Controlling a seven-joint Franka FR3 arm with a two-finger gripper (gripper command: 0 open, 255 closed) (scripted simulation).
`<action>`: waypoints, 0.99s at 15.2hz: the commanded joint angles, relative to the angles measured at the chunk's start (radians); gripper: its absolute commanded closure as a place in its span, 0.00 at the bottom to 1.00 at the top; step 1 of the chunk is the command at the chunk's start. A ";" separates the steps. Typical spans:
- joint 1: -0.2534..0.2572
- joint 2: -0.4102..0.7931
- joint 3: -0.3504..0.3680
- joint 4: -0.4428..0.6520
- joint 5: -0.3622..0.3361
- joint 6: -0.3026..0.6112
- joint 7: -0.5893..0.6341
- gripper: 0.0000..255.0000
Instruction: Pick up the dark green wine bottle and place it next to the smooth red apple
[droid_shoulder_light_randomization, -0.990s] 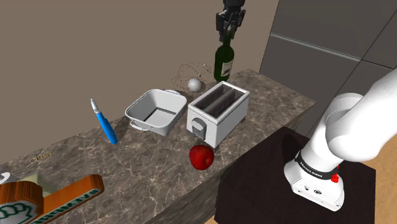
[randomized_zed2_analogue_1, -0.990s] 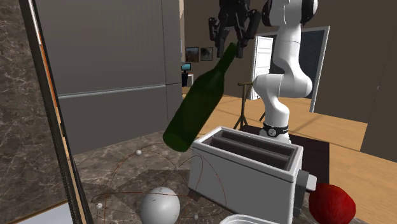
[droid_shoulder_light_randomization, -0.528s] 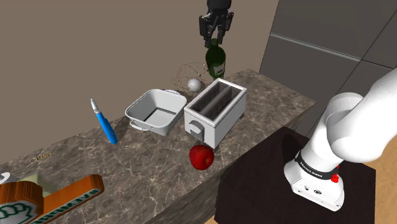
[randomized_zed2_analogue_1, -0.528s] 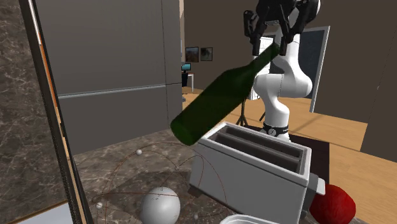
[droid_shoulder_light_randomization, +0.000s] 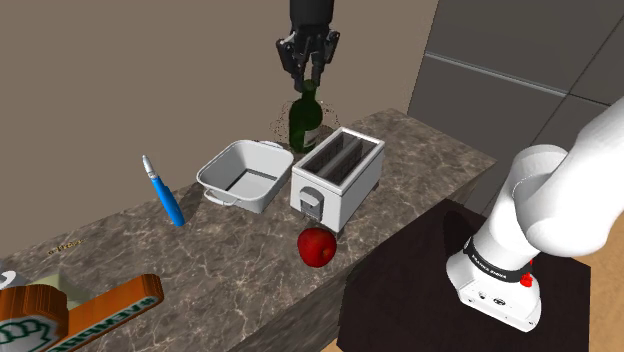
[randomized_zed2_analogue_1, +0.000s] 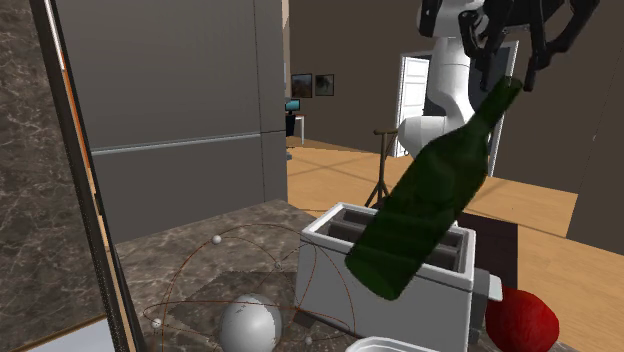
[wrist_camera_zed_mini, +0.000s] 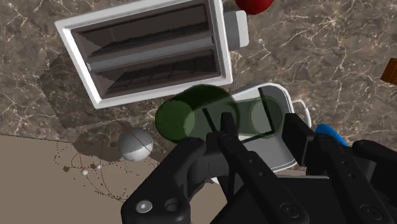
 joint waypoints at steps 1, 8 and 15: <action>0.017 0.024 0.030 0.028 0.002 -0.005 0.048 1.00; 0.081 0.142 0.134 0.159 -0.014 -0.025 0.218 1.00; 0.105 0.177 0.164 0.132 -0.023 0.034 0.275 1.00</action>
